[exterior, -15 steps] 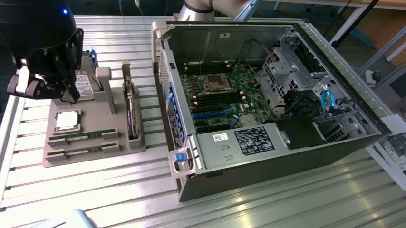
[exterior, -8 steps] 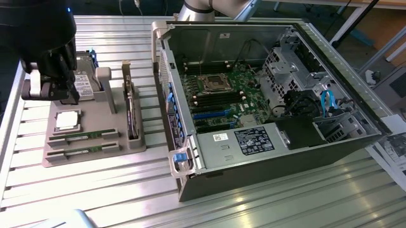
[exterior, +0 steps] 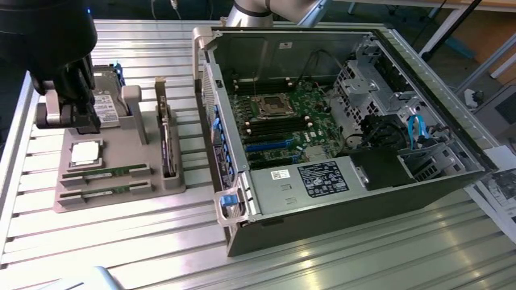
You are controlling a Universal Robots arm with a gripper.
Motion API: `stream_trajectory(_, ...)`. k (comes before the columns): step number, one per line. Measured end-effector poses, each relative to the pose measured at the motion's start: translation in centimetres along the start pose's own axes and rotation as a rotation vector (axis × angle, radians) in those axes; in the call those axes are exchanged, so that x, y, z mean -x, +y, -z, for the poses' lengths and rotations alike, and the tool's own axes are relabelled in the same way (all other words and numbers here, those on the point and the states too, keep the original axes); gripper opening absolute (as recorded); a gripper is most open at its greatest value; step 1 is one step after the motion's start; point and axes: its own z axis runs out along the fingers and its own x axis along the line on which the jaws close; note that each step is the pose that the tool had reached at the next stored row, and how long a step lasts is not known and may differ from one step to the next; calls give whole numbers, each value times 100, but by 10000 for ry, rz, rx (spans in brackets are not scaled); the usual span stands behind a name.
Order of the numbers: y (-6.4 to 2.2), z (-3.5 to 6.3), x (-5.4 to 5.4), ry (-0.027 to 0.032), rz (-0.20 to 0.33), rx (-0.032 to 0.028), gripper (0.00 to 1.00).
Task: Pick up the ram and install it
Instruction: 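Pick up the ram and move it above insertion slot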
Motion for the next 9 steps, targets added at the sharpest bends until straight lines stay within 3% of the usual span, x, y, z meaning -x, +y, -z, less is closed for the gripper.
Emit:
stream_trajectory(7, 0, 0, 0, 0, 0, 0, 11)
stream_trajectory(9, 0, 0, 0, 0, 0, -1, 24)
